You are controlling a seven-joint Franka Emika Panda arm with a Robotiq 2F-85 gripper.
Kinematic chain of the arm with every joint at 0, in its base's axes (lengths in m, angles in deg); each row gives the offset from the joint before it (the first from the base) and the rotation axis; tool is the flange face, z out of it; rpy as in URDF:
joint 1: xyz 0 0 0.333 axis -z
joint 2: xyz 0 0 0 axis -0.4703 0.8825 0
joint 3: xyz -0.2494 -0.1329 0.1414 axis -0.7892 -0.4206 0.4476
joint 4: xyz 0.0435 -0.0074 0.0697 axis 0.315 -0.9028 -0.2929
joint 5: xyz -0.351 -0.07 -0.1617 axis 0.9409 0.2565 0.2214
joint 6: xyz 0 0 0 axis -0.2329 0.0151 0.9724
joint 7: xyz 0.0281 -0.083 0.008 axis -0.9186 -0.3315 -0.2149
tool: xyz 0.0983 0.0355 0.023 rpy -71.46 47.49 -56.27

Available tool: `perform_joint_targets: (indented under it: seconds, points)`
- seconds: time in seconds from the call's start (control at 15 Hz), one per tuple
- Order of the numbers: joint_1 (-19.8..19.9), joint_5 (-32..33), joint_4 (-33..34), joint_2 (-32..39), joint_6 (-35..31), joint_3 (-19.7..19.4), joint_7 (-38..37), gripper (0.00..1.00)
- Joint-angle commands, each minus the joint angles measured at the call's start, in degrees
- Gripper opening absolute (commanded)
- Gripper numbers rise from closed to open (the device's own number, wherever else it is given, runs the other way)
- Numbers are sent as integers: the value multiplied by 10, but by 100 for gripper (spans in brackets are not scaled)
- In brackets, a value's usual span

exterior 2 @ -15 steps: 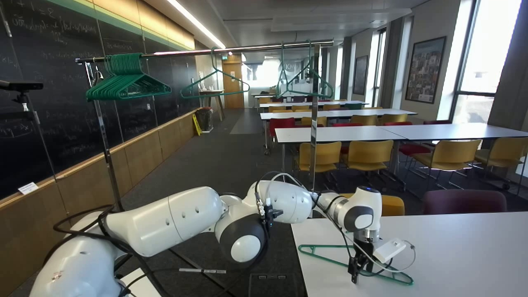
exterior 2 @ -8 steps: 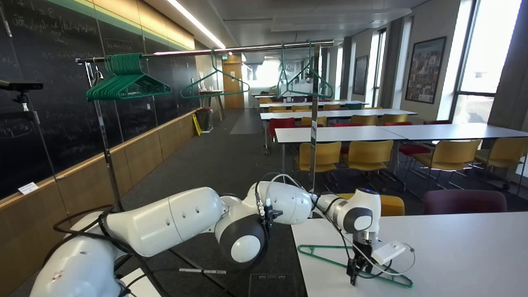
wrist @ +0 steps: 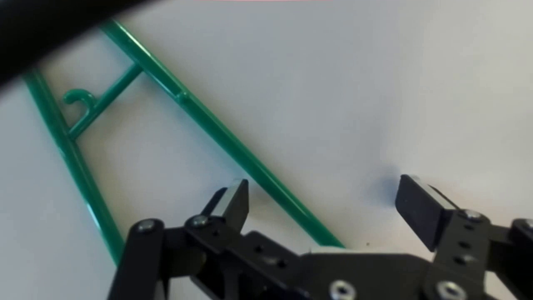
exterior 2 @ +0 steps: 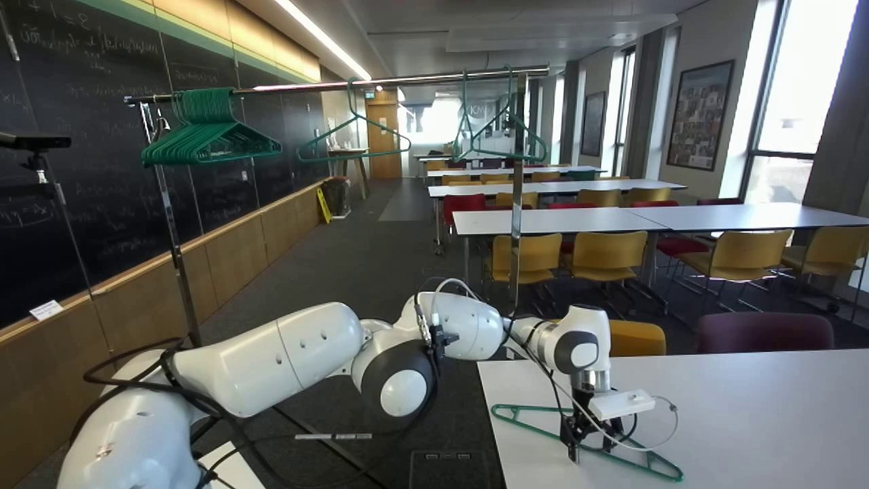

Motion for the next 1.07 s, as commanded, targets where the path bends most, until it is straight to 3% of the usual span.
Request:
perform_joint_targets:
  seconds: [0.0,0.47,1.0]
  points:
    - [-16,4,-48,-35,22,-11,-36,100]
    - [-13,-2,-77,-58,88,-5,-16,100]
    - [-3,-3,-222,-156,64,-4,-17,100]
